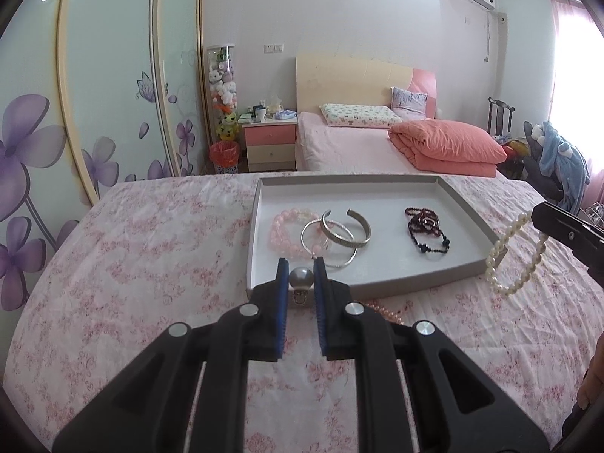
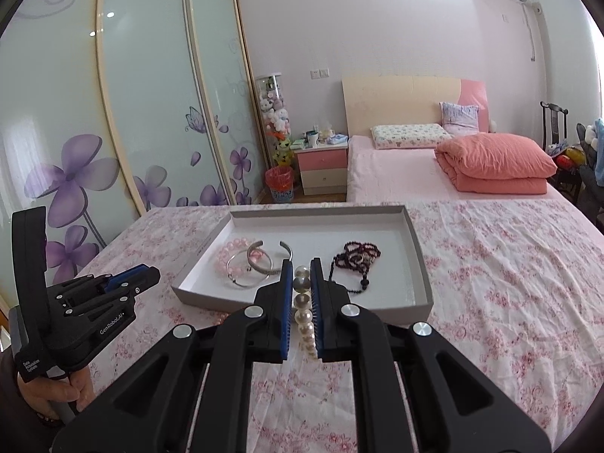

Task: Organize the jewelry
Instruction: 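Carry the pearl bracelet and pearl earring into the tray and open both tools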

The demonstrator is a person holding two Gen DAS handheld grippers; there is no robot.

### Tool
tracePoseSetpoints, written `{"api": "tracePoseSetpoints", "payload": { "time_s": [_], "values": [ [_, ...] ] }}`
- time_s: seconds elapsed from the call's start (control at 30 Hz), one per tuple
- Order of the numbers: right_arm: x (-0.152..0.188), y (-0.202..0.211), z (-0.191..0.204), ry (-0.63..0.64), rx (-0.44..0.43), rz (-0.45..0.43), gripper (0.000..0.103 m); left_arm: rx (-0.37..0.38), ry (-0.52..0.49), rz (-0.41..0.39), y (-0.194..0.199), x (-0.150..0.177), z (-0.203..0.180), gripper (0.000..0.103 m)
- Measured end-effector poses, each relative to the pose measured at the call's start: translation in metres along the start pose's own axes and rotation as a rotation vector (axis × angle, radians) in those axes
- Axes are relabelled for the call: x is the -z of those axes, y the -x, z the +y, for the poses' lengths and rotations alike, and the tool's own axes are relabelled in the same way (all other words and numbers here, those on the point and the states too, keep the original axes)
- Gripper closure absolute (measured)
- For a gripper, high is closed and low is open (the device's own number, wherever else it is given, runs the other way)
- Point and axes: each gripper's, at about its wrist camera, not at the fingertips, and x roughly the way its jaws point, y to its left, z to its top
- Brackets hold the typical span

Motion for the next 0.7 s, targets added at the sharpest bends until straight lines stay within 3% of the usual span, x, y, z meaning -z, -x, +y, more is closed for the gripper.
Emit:
{"api": "tracePoseSetpoints", "payload": {
  "time_s": [0.43,0.7],
  "values": [
    [-0.026,-0.025,-0.010,-0.008,0.022,-0.041,0.093,0.035,0.012,-0.009,-0.028,-0.031,-0.001,0.089],
    [-0.035,-0.057,-0.019,-0.020,0.037,-0.015,0.093,0.049,0.006,0.006,-0.061,-0.048,-0.007,0.089]
  ]
}}
